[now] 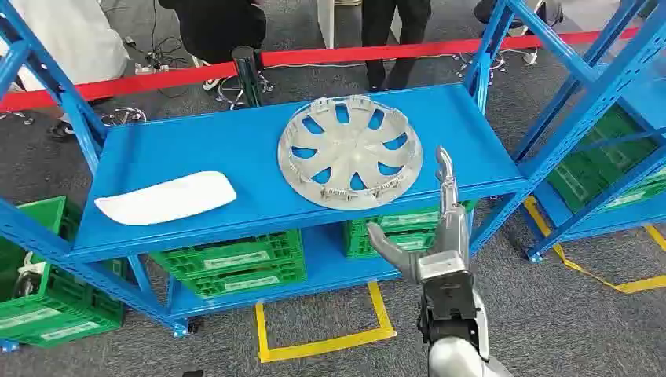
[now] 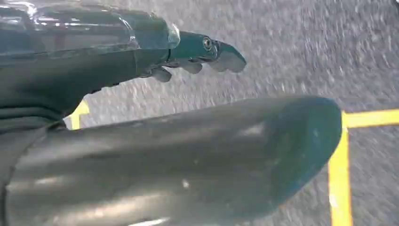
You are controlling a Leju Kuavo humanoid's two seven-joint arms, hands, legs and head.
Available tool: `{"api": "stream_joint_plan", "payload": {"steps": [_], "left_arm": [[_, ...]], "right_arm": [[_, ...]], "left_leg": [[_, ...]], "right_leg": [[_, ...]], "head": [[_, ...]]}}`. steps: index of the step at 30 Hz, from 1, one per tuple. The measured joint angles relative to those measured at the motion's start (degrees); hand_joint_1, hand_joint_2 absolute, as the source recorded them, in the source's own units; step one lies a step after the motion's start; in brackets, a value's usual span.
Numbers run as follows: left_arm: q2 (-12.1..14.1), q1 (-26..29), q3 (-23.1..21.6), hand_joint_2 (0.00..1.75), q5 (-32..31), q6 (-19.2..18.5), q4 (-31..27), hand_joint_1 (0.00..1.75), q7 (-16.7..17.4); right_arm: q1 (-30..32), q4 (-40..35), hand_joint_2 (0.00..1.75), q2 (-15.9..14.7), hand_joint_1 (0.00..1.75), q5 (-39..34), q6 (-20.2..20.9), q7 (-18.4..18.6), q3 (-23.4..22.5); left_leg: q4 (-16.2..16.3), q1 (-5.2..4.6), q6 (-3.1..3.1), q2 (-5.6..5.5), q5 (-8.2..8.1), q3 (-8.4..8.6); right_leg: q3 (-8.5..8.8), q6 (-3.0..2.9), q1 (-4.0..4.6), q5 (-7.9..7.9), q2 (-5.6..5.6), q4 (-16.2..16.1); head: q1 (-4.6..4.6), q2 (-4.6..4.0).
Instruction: Take the parts from the cabinet and place them on the table.
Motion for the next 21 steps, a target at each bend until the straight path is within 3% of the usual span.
{"api": "stream_joint_plan", "payload": {"steps": [3, 8, 10, 12, 13, 14, 15, 17, 18, 19, 21], "left_arm": [[0.39, -0.04, 0.26, 0.0, 1.11, -2.23, 0.15, 0.0, -0.56], [1.07, -0.04, 0.44, 0.0, 0.96, -2.36, 0.33, 0.0, 0.37], [1.53, -0.02, 0.41, 0.0, 0.3, -1.44, 0.44, 0.0, 2.47], [1.81, 0.02, 0.39, 0.0, -0.11, -0.61, 0.72, 0.0, 4.25], [1.84, 0.06, 0.37, 0.0, -0.31, -0.34, 0.77, 0.0, 4.9], [1.84, -0.02, 0.39, 0.0, -0.55, -0.02, 0.81, 0.0, 5.53], [2.01, -0.15, 0.39, 0.0, -0.77, 0.31, 0.83, 0.0, 5.77], [2.14, -0.12, 0.41, 0.0, -0.88, 0.35, 0.87, 0.0, 6.08], [2.19, -0.04, 0.41, 0.0, -0.92, 0.35, 0.92, 0.0, 6.12], [2.16, 0.04, 0.41, 0.0, -1.03, 0.35, 0.98, 0.0, 6.29], [2.14, 0.04, 0.39, 0.0, -1.49, 0.35, 1.09, 0.0, 6.8]], "right_arm": [[1.37, -0.98, 1.75, 0.0, 0.0, -1.66, -0.04, -1.57, -0.07], [2.56, -1.75, 1.75, 0.0, 0.0, -2.18, -0.04, -2.23, -0.52], [2.78, -1.92, 1.75, 0.0, 0.0, -2.58, -0.04, -2.25, -0.77], [3.12, -2.05, 1.75, 0.0, 0.0, -2.69, -0.04, -2.29, -0.98], [3.18, -2.05, 1.75, 0.0, 0.0, -2.71, -0.04, -2.29, -0.98], [3.24, -2.07, 1.75, 0.0, 0.0, -2.69, -0.04, -2.29, -1.03], [3.27, -2.14, 1.75, 0.02, 0.0, -2.69, -0.04, -2.29, -1.07], [3.94, -2.14, 1.75, -0.02, 0.0, -2.75, -0.04, -2.29, -1.14], [4.19, -2.1, 1.75, -0.04, 0.0, -2.8, -0.04, -2.29, -1.2], [4.23, -2.1, 1.75, -0.02, 0.0, -2.82, -0.04, -2.29, -1.27], [4.22, -2.12, 1.75, -0.02, 0.0, -2.82, -0.04, -2.29, -1.36]], "left_leg": [[0.0, 0.0, 0.0, 0.01, 0.0, -0.01], [0.22, -0.09, 0.12, 0.1, -0.09, -0.03], [0.44, -0.13, 0.61, 0.01, -0.14, -0.31], [-0.53, 0.05, 1.52, -0.04, -0.02, -0.3], [-1.3, 0.67, 1.76, -0.04, 0.45, 0.41], [-1.49, 0.83, 2.05, -0.13, 0.65, 0.6], [-1.49, 0.95, 2.09, -0.43, 0.69, 0.57], [-1.45, 0.98, 2.09, -1.12, 0.69, 0.55], [-1.43, 0.98, 2.03, -1.4, 0.63, 0.66], [-1.4, 1.09, 1.91, -1.65, 0.49, 0.99], [-1.38, 1.41, 1.24, -1.9, -0.23, 2.07]], "right_leg": [[0.0, 0.0, 0.0, 0.0, -0.01, 0.0], [0.03, 0.1, -0.11, 0.14, -0.02, -0.16], [0.01, 0.66, -0.25, 0.44, -0.04, -0.32], [0.0, 1.25, -0.24, 1.54, 0.47, 0.7], [-0.43, 1.39, -0.46, 0.94, 1.38, 1.28], [-0.9, 1.63, -0.61, -0.01, 3.44, 2.66], [-2.57, 1.79, -0.67, -1.9, 4.7, 5.94], [-6.83, 2.34, -0.75, -5.61, 5.4, 14.13], [-8.46, 2.46, -0.77, -6.11, 5.44, 16.73], [-8.76, 2.34, -0.81, -4.95, 5.42, 16.43], [-6.33, 2.23, -0.99, 0.92, 5.25, 9.19]], "head": [[0.02, 0.0], [0.0, 0.0], [-0.26, 0.0], [-0.39, 0.0], [-0.33, 0.0], [-0.09, -0.02], [0.2, 0.0], [0.44, 0.0], [0.53, 0.0], [0.59, 0.0], [0.72, 0.0]]}}
